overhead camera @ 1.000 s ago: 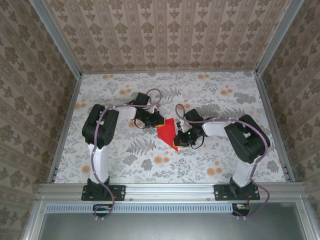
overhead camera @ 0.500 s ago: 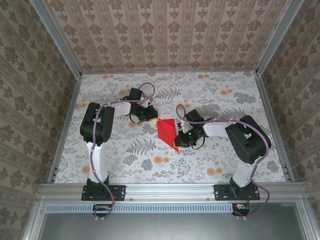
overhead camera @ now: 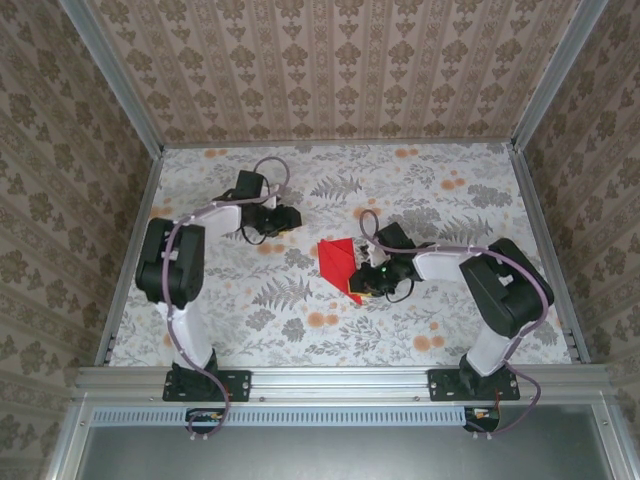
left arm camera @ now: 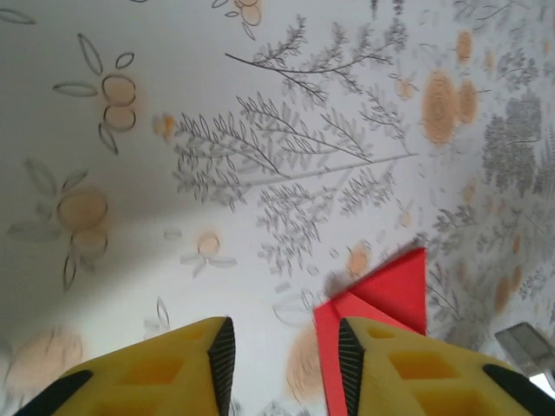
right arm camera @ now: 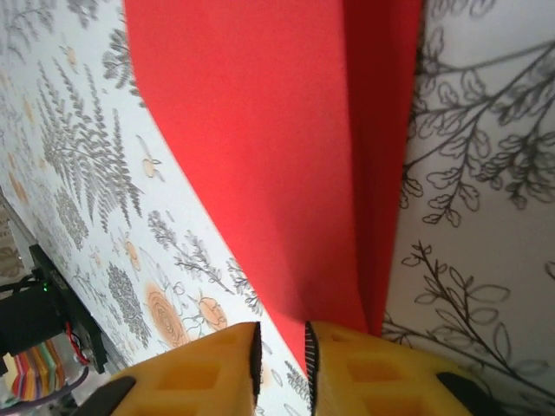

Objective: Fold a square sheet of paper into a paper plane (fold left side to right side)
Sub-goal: Fourth fold the wing at the center of the table, then turn over the paper at the center of the table.

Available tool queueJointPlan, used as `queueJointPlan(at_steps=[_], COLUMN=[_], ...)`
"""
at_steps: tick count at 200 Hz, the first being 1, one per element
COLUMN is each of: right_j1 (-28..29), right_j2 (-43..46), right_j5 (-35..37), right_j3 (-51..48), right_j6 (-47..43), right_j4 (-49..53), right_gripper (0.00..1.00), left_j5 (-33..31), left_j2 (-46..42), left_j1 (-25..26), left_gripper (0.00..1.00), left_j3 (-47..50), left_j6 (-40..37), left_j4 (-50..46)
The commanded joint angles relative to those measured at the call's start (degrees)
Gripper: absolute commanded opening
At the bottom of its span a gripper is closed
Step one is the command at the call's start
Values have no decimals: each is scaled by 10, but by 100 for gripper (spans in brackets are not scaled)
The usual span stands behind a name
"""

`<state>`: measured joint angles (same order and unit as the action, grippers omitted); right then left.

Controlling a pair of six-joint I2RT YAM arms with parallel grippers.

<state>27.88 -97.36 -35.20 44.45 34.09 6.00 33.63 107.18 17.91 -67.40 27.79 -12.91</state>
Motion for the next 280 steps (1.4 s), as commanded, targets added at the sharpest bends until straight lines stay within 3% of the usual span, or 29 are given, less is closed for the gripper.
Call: queueJointPlan(at_steps=[1,51,108,145,190,280], right_j1=[-15,-48,-44,-38,-40,-53], right_j2=[53,90,4,-43,-49,-20], right_j5=[53,82,16,2,27,57], right_j3=[0,11,64,100,108,80], right_j6=[-5,-51,-95,-92,-100,-94], right_j4=[-2,-12,-18,-23,-4,-2], right_gripper=[30,49,50,38,8,6], left_j5=[-3,5,-9,-7,-4,7], left_j2=[-63,-110,-86,-58,-42,8], left_j1=[7,60,111,126,131,150], left_gripper=[43,46,51,52,53,53], left_j3=[51,124,147,136,127,77], left_j6=[33,103,156,170,173,172], left_j4=[23,72,119,129,129,132])
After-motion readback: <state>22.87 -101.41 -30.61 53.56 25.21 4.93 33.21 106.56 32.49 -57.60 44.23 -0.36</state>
